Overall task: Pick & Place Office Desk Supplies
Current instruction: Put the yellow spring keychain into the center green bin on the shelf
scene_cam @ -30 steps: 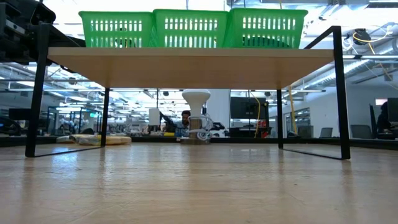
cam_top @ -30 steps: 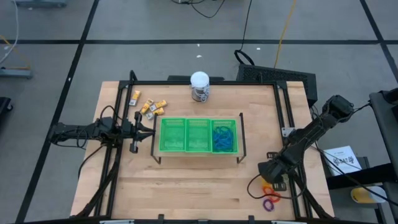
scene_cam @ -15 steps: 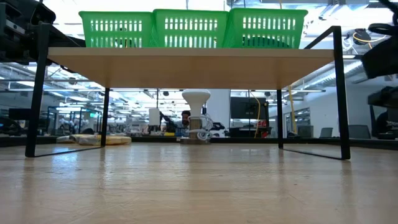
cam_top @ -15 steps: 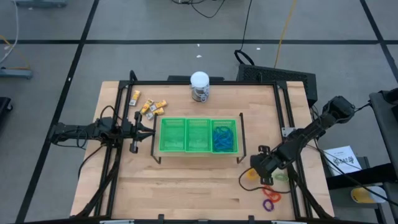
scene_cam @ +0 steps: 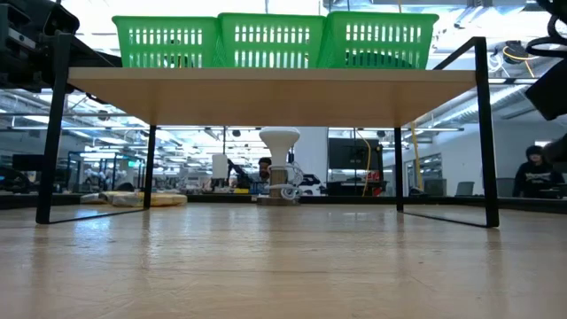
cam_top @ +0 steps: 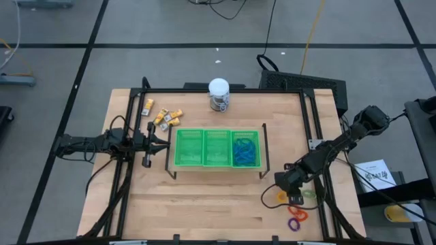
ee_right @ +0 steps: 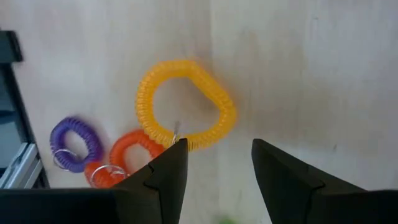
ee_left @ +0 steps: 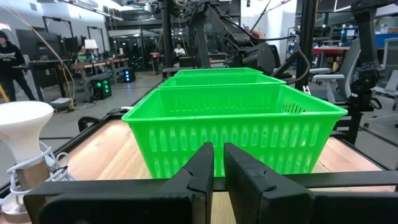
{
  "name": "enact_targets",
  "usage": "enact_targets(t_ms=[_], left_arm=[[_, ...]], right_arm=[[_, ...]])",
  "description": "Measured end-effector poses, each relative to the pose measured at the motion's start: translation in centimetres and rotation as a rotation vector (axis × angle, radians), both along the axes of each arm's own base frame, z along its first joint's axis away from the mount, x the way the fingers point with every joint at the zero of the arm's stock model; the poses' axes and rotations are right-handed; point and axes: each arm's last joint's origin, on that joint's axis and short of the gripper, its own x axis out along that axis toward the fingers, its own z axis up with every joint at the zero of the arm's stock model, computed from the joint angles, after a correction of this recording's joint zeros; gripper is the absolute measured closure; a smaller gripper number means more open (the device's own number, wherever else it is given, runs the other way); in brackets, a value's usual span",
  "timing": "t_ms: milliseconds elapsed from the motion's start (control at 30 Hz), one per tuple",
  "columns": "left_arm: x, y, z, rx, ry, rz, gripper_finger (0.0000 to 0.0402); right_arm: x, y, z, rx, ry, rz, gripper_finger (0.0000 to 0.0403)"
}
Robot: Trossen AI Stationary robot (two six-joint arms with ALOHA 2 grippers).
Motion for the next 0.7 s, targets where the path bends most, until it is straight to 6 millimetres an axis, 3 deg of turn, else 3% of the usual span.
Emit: enact_targets(t_ms=[133,433,533,700], left_arm=[[0.0,0.0,0.0,0.0,0.0,0.0,0.0357],[0.0,0.0,0.0,0.0,0.0,0.0,0.0357],[0.0,0.0,0.0,0.0,0.0,0.0,0.0357],[0.0,0.0,0.0,0.0,0.0,0.0,0.0357]], right_arm=[[-0.1,-0.4,-0.1,-0.011,0.056,-0.074,0.0234],[-2.0,-1.6,-0.4,-0.092,0.399,-0.374,0.0234],[-1.9,-1.4,-0.1,-0.045,0.365,-0.318,0.0234],[-0.6,-0.6,0.8,0.088,0.133,-0.159,0.0234]])
